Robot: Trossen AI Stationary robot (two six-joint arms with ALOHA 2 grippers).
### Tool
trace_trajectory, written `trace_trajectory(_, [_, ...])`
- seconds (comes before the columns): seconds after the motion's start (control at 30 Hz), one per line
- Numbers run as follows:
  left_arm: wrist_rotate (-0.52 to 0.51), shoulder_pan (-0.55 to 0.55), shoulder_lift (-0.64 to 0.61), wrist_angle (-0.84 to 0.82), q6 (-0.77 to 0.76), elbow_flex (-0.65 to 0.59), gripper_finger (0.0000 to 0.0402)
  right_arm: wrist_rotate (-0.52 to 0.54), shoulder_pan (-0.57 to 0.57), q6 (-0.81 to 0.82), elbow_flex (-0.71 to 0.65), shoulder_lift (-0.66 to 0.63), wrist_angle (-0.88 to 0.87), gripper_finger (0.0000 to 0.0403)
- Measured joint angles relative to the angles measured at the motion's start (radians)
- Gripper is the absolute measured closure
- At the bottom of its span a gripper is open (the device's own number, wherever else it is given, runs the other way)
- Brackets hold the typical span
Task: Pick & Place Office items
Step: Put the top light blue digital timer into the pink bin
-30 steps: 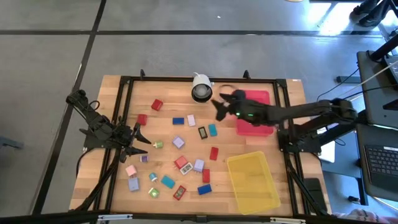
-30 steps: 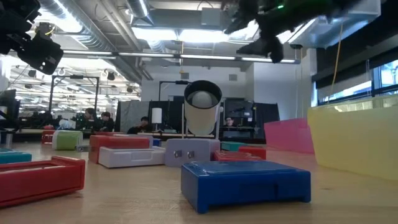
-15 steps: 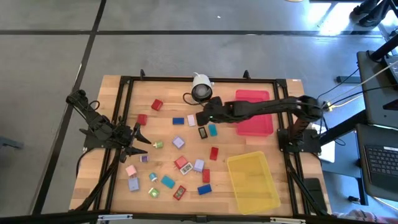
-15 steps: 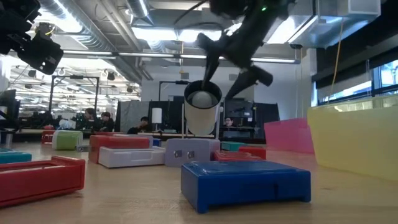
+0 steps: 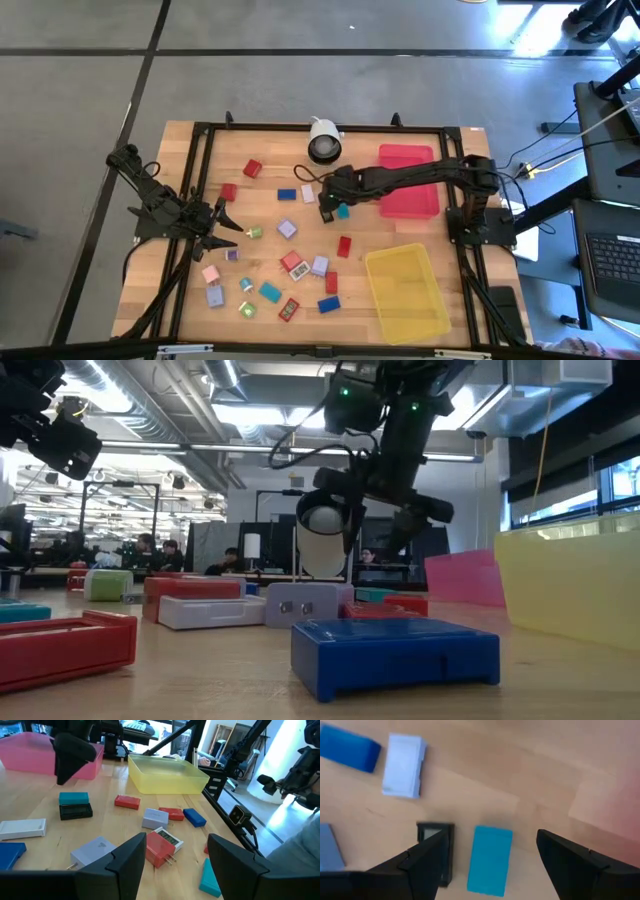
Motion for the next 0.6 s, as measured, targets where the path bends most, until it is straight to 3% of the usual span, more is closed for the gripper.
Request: trace_trajectory(0.6, [0.0, 0.0, 0.0, 0.0, 0.0, 0.0, 0.0194, 0.003, 0.009, 0.037, -0.001, 0.091, -0.015, 0.0096])
